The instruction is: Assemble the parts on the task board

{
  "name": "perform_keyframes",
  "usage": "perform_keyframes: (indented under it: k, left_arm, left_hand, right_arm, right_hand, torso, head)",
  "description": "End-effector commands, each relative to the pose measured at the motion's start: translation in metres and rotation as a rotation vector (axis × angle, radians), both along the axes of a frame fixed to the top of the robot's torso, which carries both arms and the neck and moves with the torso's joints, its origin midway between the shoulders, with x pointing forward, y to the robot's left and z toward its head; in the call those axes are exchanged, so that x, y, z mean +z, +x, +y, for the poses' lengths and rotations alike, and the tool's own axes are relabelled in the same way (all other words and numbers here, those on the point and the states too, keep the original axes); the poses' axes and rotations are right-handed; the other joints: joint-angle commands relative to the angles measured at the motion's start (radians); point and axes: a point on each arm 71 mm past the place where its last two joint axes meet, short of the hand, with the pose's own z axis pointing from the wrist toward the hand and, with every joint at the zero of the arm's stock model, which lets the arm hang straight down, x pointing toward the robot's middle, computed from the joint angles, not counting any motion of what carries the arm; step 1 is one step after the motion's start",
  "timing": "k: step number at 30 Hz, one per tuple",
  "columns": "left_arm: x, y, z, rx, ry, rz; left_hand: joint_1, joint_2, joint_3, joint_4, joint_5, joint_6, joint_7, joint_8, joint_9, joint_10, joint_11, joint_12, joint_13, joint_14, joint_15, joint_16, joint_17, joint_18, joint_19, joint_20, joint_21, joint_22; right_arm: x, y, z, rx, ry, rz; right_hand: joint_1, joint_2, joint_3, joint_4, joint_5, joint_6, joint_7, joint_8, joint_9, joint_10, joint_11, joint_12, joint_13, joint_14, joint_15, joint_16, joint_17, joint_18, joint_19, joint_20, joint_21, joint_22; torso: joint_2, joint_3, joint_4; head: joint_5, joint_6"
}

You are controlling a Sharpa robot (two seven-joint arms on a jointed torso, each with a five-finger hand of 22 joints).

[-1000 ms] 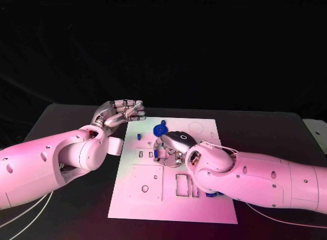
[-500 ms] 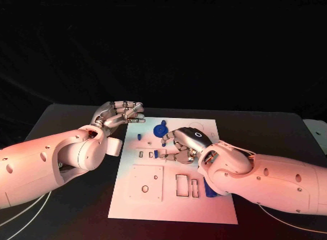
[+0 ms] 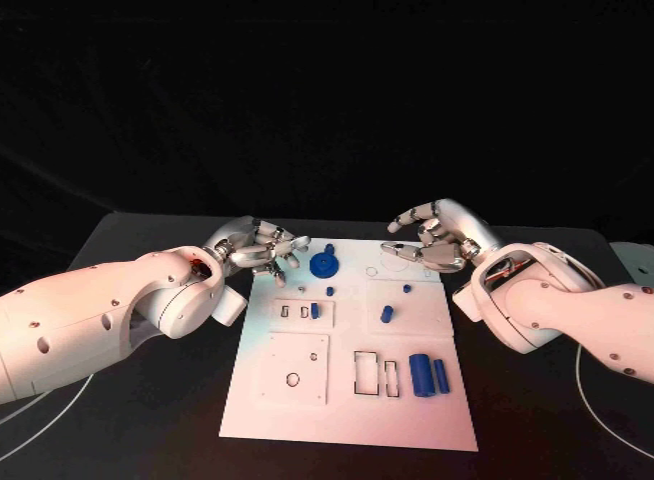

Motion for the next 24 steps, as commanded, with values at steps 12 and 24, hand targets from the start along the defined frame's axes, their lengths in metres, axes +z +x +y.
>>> perform_keyframes:
  k: [12, 24]
  left_arm:
    - [0.002, 0.012, -0.028, -0.172, 0.758, 0.130]
    - [0.006, 0.022, -0.049, -0.240, 0.924, 0.146]
  left_hand:
    - [-0.005, 0.102, -0.166, 0.004, 0.016, -0.075, -0.053, 0.251, 0.269, -0.059, -0.043, 0.786, 0.753, 0.111, -0.038, 0.390, 0.458, -0.067, 0.074, -0.031, 0.634, 0.736]
    - [-0.020, 0.146, -0.215, 0.004, 0.006, -0.131, -0.041, 0.268, 0.311, -0.134, -0.034, 0.735, 0.698, 0.109, -0.033, 0.388, 0.456, -0.077, 0.119, -0.033, 0.669, 0.791]
  right_arm:
    - [-0.001, 0.005, -0.036, -0.092, 0.078, 0.175]
    - [-0.003, 0.006, -0.040, -0.107, 0.070, 0.192]
  right_hand:
    - [0.003, 0.009, 0.006, -0.001, 0.020, 0.008, -0.001, 0.008, 0.002, 0.001, -0.003, 0.001, 0.143, 0.098, -0.003, -0.002, 0.231, 0.018, 0.037, -0.002, -0.004, 0.179]
    - [0.003, 0.009, 0.007, -0.001, 0.032, 0.008, -0.001, 0.010, 0.002, 0.002, -0.004, 0.002, 0.143, 0.098, -0.004, -0.002, 0.231, 0.018, 0.037, -0.003, -0.004, 0.179]
  torso:
    - [-0.020, 0.0088, -0.0024]
    - [-0.024, 0.0117, -0.0005]
  head:
    - [0.003, -0.014]
    - [0.009, -0.023]
